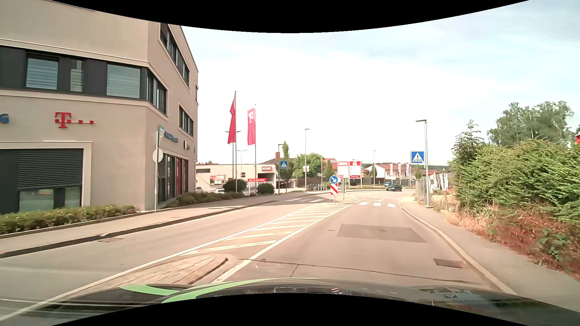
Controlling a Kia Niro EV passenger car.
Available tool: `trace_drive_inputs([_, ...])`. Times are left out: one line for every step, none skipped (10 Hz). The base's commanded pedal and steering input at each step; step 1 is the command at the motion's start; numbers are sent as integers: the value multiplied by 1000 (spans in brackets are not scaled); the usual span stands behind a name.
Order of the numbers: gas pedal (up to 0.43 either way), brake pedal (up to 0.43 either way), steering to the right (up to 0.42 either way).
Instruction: Follow the waypoints while adhering to traffic rules and regulations
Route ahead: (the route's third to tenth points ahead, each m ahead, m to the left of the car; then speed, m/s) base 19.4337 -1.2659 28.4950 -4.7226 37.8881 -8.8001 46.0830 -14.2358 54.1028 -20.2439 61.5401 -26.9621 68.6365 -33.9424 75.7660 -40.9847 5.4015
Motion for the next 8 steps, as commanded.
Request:
trace_drive_inputs([67,0,209])
trace_drive_inputs([87,0,207])
trace_drive_inputs([98,0,204])
trace_drive_inputs([110,0,196])
trace_drive_inputs([110,0,184])
trace_drive_inputs([110,0,176])
trace_drive_inputs([110,0,167])
trace_drive_inputs([118,0,160])
